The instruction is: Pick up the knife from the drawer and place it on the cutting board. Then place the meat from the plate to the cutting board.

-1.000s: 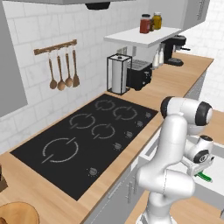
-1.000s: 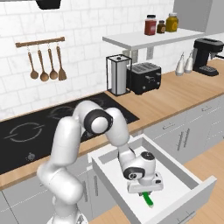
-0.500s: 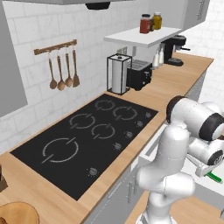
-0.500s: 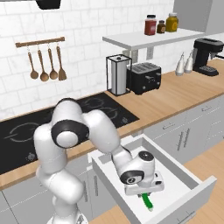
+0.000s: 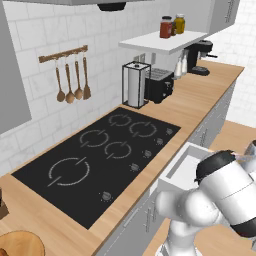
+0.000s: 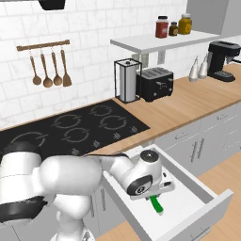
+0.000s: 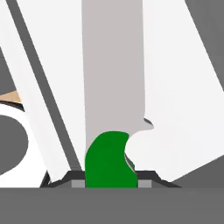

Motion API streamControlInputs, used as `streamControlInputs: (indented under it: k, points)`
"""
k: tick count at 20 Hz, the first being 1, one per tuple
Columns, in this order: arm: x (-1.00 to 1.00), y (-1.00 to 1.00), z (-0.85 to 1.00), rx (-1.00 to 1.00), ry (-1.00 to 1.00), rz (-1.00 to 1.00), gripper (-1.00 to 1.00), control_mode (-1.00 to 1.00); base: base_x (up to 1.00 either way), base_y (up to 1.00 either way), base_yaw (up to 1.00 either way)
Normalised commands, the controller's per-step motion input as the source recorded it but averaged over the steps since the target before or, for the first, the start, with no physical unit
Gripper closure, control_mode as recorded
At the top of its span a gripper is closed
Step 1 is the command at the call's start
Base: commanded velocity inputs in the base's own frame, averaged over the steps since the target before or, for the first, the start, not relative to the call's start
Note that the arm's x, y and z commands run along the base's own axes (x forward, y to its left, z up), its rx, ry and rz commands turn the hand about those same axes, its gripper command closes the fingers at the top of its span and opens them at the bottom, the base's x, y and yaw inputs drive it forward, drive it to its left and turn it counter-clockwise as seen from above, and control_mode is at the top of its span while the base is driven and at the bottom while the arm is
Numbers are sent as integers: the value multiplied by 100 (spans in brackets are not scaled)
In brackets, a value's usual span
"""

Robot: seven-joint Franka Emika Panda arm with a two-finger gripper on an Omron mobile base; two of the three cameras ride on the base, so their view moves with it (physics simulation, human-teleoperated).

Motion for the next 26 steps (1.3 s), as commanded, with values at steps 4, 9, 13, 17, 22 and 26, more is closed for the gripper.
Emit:
streamControlInputs:
  k: [4,9,13,17,22,26]
  points:
    - [0,0,100,0,-4,5,100,-100,0,0,0]
    - [-8,0,100,2,-3,3,100,-100,0,0,0]
    - [-24,2,100,5,-8,5,100,-100,0,0,0]
    - [0,39,100,9,-13,13,100,-100,0,0,0]
    - [-1,80,94,1,-7,6,100,-100,0,0,0]
    - [0,99,47,-5,0,1,100,-100,0,0,0]
